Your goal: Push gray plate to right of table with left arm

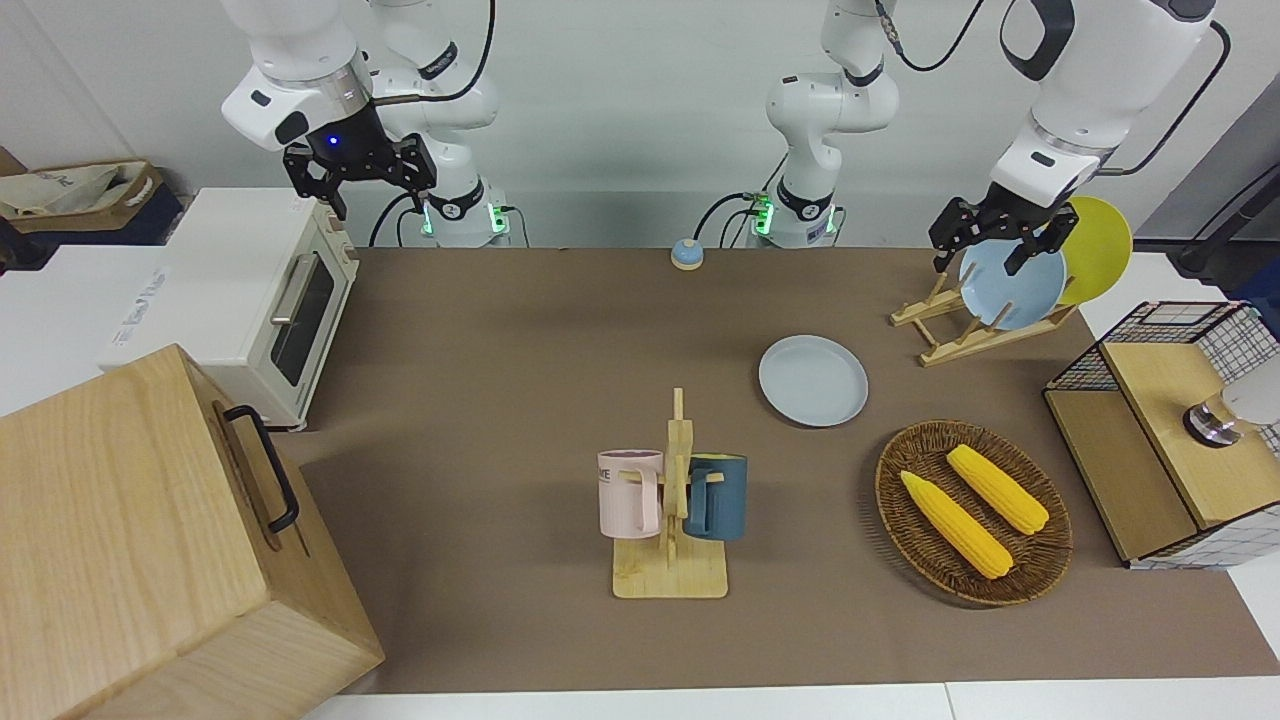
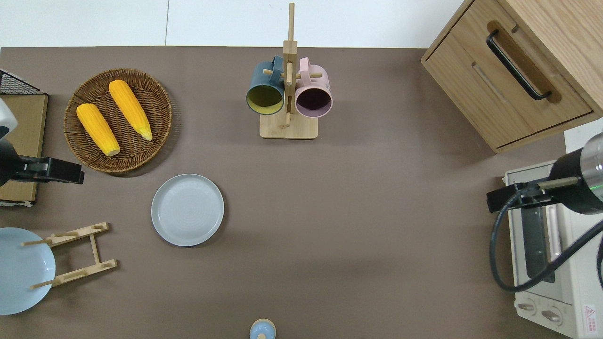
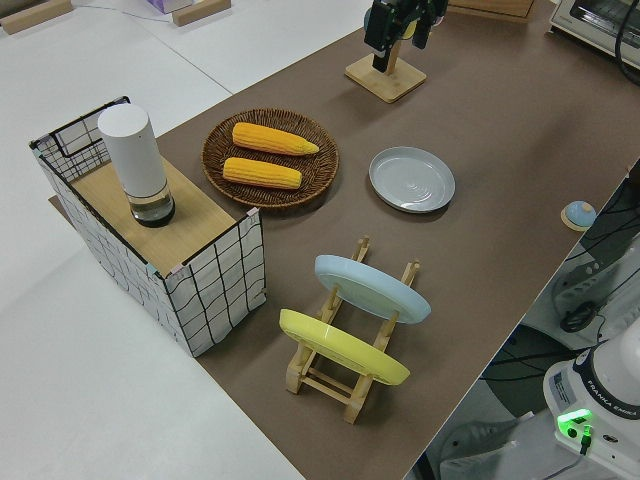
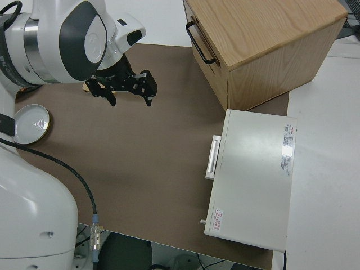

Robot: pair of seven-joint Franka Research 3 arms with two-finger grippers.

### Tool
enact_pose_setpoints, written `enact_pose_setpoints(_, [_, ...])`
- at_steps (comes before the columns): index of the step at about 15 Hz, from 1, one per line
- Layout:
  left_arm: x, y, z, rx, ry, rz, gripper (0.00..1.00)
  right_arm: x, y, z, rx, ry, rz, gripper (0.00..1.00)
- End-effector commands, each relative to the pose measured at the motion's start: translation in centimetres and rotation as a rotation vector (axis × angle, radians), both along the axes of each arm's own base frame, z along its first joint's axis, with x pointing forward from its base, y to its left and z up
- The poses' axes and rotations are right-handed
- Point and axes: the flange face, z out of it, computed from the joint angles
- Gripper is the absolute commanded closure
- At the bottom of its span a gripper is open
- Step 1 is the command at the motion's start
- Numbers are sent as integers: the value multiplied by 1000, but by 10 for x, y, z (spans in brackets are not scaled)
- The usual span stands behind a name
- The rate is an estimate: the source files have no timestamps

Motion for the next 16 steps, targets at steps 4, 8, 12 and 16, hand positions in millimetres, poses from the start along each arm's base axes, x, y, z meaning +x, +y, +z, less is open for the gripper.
enact_pose_setpoints(4, [1,0,5,12,-13,-3,5,-3,-2,4,2,4,-15,17])
enact_pose_setpoints(8, [-1,1,7,12,-13,3,2,-3,-1,4,2,4,-14,17])
enact_pose_setpoints(12, [-4,0,4,12,0,35,2,-3,-1,4,1,4,-15,17])
enact_pose_setpoints(16, [-15,-1,-6,6,20,54,2,-3,-2,4,2,4,-15,17])
